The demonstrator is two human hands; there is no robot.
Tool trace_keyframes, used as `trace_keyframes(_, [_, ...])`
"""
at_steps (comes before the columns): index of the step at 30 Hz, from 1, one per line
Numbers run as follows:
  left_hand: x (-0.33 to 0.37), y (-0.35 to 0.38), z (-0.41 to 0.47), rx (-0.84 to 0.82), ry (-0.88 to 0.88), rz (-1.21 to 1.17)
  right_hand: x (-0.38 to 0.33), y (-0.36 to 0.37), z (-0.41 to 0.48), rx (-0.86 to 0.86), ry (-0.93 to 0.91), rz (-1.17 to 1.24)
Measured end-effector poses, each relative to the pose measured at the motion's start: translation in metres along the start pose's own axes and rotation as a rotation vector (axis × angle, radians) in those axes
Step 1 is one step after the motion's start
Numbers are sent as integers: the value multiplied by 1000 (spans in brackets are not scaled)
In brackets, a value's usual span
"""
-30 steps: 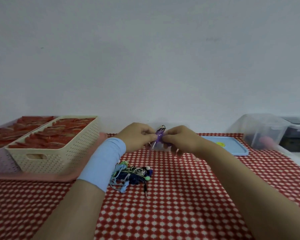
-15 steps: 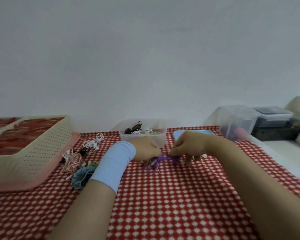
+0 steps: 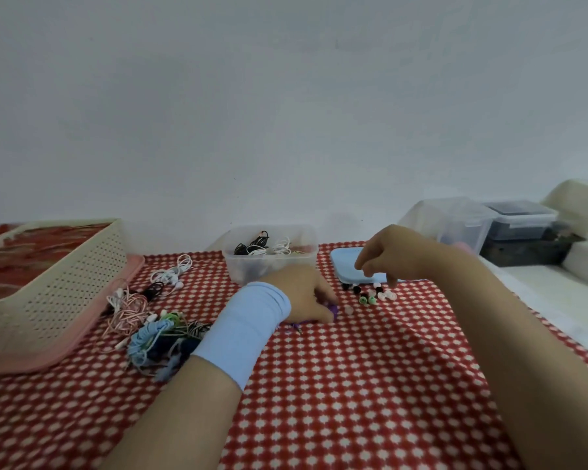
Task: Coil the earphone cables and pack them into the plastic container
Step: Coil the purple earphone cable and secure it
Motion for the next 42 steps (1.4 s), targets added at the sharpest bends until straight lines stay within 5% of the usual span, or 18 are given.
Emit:
trace_keyframes(5, [-14, 0, 1, 120, -5, -104, 9, 7, 1, 17, 15, -4])
trace_keyframes(13, [-14, 7, 0, -47, 14, -48, 10, 12, 2, -92, 39, -49])
trace_keyframes(20, [-34, -6, -2, 114, -96, -131, 4, 16, 7, 8, -14, -10])
trace_keyframes(28, [-40, -8, 0, 118, -170, -144, -18, 33, 4, -127, -119, -122])
trace_keyframes(32, [-39, -11, -4, 160, -135, -134, -25, 41, 10, -8, -135, -169])
trace_keyframes(42, [-44, -7, -7, 163, -25, -411, -18, 28, 3, -87, -114, -82])
Point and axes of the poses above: each hand's wrist, its own z-axis towards the middle knuckle, its own y-axis out of the palm, x = y × z, the point moved 3 cm from there along z, towards the middle knuckle, and after that the axes turned 8 degrees about -x, right-handed, at the moved point
